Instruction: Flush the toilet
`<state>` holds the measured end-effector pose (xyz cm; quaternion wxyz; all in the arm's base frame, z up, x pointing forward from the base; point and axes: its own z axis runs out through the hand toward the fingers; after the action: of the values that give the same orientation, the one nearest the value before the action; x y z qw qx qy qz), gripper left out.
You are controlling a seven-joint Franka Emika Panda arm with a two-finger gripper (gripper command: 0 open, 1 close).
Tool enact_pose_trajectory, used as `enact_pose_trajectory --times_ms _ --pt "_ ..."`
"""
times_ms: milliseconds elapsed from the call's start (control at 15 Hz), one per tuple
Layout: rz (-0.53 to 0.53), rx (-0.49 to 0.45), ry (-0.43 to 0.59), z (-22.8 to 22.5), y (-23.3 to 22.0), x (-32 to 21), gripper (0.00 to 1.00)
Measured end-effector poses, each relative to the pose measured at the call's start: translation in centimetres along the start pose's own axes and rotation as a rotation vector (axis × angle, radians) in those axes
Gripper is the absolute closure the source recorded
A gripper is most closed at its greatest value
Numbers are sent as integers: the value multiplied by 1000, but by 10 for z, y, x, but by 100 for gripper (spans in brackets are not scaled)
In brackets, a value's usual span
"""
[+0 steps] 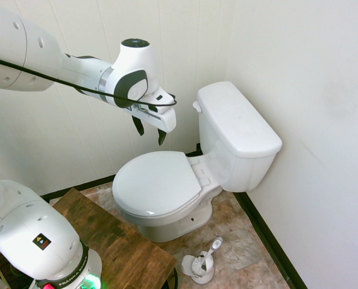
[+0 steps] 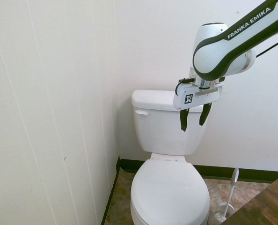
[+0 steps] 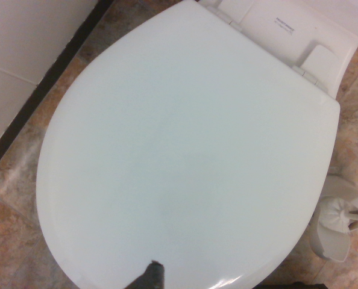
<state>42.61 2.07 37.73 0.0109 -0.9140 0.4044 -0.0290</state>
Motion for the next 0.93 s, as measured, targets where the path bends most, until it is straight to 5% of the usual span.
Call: enact_pose_trajectory --times_ms 267,800,867,933 --pt "-6 1 4 0 -13 -2 0" --pt "101 76 127 29 -149 40 0" --pt "118 80 145 37 -164 50 100" --pt "132 84 159 43 -177 60 100"
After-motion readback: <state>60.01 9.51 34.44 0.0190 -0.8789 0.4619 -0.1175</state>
